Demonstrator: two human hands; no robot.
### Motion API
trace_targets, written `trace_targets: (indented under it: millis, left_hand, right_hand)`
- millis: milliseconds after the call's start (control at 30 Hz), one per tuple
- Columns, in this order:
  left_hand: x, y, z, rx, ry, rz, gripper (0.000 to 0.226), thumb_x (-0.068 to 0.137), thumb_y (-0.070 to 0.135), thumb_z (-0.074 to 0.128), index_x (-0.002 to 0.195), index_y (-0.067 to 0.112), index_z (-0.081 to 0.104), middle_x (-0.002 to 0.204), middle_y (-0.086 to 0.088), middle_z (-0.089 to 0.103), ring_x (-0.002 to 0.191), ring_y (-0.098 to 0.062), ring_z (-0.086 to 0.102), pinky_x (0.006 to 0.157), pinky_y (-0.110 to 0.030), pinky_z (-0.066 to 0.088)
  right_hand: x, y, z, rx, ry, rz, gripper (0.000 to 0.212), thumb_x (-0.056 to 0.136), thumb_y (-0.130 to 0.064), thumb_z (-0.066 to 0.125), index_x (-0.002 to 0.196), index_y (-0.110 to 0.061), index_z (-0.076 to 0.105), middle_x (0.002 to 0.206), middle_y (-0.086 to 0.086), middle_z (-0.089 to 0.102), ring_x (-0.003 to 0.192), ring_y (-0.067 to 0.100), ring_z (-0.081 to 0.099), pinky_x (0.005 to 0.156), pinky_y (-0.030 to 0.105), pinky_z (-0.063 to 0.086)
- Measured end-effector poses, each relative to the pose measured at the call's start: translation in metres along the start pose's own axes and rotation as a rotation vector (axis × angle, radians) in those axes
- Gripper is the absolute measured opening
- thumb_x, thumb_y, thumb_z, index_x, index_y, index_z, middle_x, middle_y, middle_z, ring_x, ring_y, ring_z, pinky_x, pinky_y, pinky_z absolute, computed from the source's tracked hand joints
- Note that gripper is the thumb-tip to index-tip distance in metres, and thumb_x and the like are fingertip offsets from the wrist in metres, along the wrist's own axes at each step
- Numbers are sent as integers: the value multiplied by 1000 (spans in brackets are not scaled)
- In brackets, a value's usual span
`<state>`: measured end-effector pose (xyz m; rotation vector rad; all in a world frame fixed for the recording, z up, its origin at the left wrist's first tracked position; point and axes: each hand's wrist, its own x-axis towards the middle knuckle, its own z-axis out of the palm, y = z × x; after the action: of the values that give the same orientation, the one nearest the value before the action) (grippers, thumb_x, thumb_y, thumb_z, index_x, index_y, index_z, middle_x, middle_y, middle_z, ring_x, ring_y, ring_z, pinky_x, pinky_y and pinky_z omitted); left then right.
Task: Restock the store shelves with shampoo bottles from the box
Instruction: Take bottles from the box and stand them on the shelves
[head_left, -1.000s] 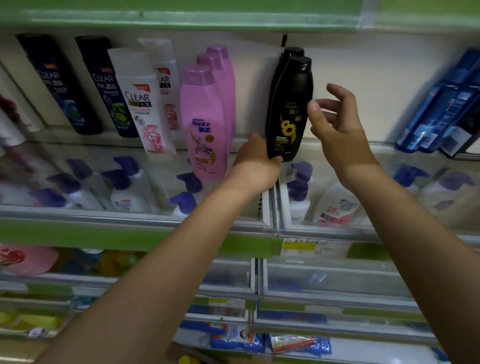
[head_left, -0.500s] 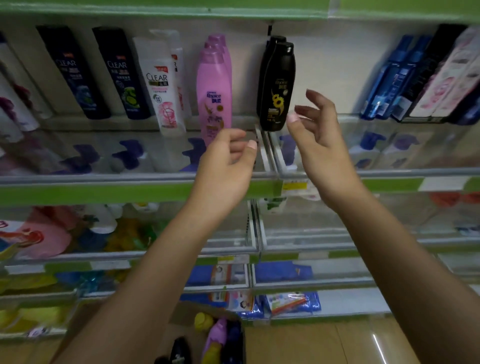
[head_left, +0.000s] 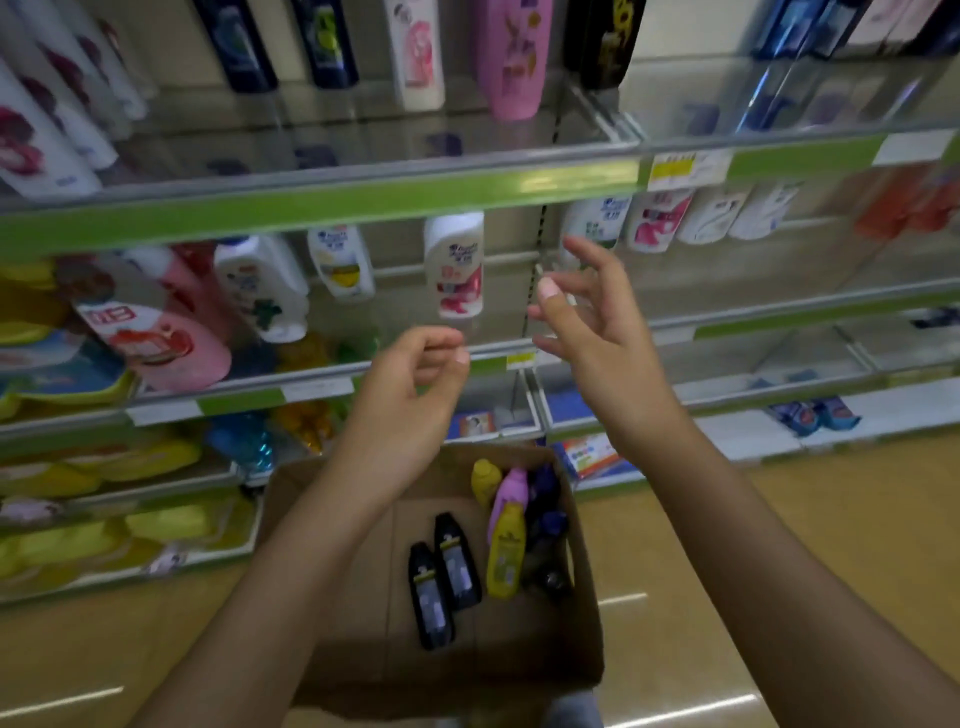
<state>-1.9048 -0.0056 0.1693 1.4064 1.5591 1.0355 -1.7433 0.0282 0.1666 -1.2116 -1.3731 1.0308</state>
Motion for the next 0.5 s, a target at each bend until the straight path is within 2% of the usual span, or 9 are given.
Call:
trace_targets:
  millis: [133,233,333,433,500]
  left_hand:
    - [-34,-52,-14,27,-14,-113,20,94,23,55,113,22,61,105,9,64,100,-3,58,88,-20,46]
    - [-55,-89,-15,6,-25,-210,20,94,21,55,113,22,61,108,9,64,101,-2,58,91,-23,46]
    - [-71,-124,-10,-9,-17,-325,19,95,17,53,112,18,61,106,5,64,99,-3,58,84,-17,44]
    - [-83,-159,-1,-26,-3,-465,19,96,17,52,112,19,61,101,10,63,96,0,57,84,-16,45]
    - [-90,-183,5,-14,-10,-534,18,96,18,51,112,20,60,99,13,62,91,5,54,75,-10,42]
  right_hand:
    - [-39,29,26,3,-31,94,39,97,-34,53,133,-40,39,116,-11,56,108,15,61,94,45,53]
    - [-61,58,39,-13,-44,168,42,97,-34,54,136,-33,41,117,-8,57,109,15,61,94,47,52]
    - [-77,92,48,-32,-74,262,42,96,-33,55,136,-32,42,114,-11,58,110,16,61,98,48,50]
    - [-88,131,56,-51,-115,353,37,96,-33,54,132,-38,44,114,-12,58,114,15,57,101,49,47]
    - [-94,157,63,-68,-133,410,34,97,-34,54,129,-41,45,116,-9,58,113,15,57,102,49,46]
